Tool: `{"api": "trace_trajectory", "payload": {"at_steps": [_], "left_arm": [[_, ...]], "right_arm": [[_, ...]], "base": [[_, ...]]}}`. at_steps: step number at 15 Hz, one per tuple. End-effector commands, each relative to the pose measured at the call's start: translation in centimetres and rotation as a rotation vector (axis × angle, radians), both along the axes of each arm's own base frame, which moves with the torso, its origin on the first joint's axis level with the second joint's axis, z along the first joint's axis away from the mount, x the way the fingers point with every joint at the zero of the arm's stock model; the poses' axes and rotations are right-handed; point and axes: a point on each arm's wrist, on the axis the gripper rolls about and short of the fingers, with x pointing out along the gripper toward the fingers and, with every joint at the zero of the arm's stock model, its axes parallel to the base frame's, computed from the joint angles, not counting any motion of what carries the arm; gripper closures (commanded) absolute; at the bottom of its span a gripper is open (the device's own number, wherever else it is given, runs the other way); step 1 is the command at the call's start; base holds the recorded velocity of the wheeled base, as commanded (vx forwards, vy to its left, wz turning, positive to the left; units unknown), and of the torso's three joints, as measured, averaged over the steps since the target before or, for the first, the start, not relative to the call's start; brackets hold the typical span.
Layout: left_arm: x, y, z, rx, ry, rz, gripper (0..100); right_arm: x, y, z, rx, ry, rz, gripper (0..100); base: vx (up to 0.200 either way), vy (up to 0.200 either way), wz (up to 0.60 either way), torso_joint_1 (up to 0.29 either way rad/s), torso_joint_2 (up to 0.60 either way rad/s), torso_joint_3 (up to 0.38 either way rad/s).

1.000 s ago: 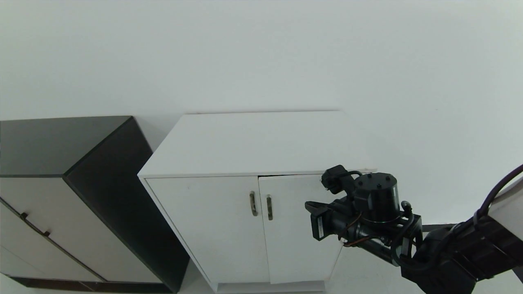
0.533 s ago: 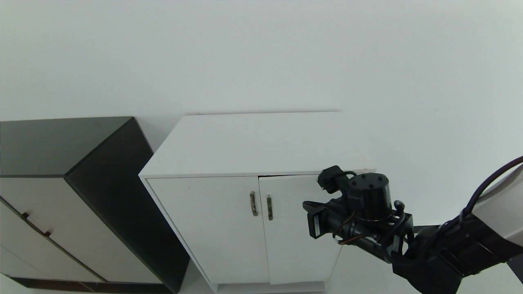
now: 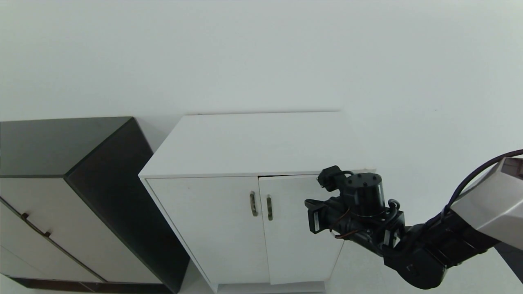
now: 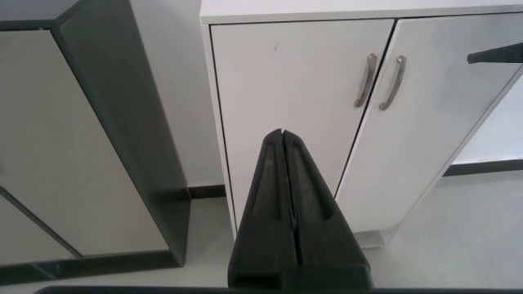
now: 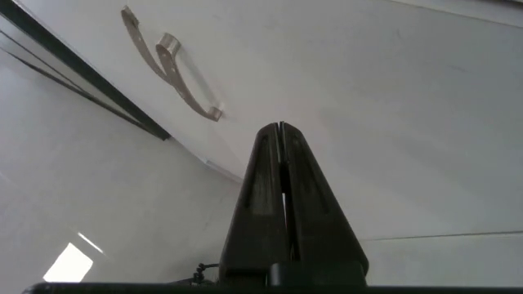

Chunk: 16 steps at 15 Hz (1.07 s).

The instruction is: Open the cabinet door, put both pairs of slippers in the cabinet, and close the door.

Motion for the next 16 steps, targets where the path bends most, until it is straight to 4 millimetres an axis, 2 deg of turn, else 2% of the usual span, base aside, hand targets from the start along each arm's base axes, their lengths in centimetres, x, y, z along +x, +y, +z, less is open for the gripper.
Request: {"api": "trace_trajectory", "payload": {"at_steps": [1,7,16], "left_arm": [[0.0,0.0,0.0,0.0,0.0,0.001,100],[0.0,0.0,0.0,0.0,0.0,0.001,100],[0.0,0.0,0.0,0.0,0.0,0.001,100]], "right_arm": [[0.6,-0.1,-0.6,-0.007,0.009,-0.012,100],[2.0,-0.5,-1.3,-0.007,0.009,-0.042,100],[3.1,-0.6,-1.7,0.005,-0.004,-0.063,100]], "base": [[0.0,0.0,0.0,0.0,0.0,0.0],[0.0,0.0,0.0,0.0,0.0,0.0],[0.0,0.0,0.0,0.0,0.0,0.0]]}}
